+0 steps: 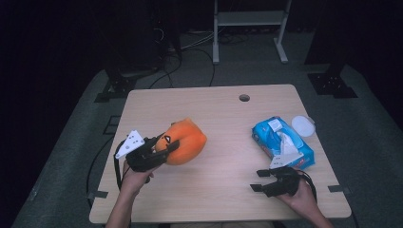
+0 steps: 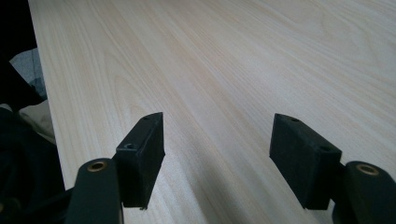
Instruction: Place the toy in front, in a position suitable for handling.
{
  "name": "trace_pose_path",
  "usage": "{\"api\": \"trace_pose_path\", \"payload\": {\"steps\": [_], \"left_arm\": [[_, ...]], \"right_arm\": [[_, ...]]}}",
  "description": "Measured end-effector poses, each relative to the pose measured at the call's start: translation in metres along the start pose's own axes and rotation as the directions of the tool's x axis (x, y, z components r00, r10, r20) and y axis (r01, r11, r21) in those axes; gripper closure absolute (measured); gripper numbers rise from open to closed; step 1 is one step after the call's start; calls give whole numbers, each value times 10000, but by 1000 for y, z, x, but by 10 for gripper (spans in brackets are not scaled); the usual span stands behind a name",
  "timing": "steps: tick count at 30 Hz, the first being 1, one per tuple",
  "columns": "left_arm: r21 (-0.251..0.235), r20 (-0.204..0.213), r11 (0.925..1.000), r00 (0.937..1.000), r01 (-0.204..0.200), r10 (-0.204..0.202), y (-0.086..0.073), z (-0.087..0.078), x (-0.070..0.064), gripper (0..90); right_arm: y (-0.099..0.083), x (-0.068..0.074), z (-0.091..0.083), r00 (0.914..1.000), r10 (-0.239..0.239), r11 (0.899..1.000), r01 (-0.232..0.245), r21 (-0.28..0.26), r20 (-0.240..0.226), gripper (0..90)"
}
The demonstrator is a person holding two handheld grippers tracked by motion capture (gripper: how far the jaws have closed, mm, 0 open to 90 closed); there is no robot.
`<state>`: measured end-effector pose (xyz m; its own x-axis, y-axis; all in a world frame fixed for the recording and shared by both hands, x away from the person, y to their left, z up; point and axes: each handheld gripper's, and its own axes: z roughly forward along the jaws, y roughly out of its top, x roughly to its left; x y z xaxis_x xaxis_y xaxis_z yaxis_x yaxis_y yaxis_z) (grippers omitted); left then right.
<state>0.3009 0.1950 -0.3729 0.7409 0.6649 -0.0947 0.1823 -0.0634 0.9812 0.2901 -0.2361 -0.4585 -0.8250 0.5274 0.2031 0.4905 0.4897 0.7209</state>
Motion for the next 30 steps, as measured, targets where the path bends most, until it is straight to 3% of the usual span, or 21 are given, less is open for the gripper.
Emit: {"api": "trace_pose_path", "payload": {"steps": [6, 14, 23, 30], "left_arm": [[138, 567, 9997, 9982, -193, 185, -3, 12, -13, 495], [559, 1333, 9974, 9903, -458, 380, -17, 39, -28, 492], [1144, 1824, 9913, 9823, -647, 430, -39, 63, -43, 484], [1720, 2394, 9790, 9687, -1093, 661, -60, 83, -57, 464]], "right_arm": [[0, -1, -3, 10000, 11, 10000, -10, -83, 75, 341], [0, -4, -5, 9999, 82, 9998, -80, -160, 134, 342], [-1, -5, -8, 9997, 107, 9996, -101, -257, 242, 341], [-2, -7, -16, 9984, 151, 9990, -128, -418, 545, 343]]}}
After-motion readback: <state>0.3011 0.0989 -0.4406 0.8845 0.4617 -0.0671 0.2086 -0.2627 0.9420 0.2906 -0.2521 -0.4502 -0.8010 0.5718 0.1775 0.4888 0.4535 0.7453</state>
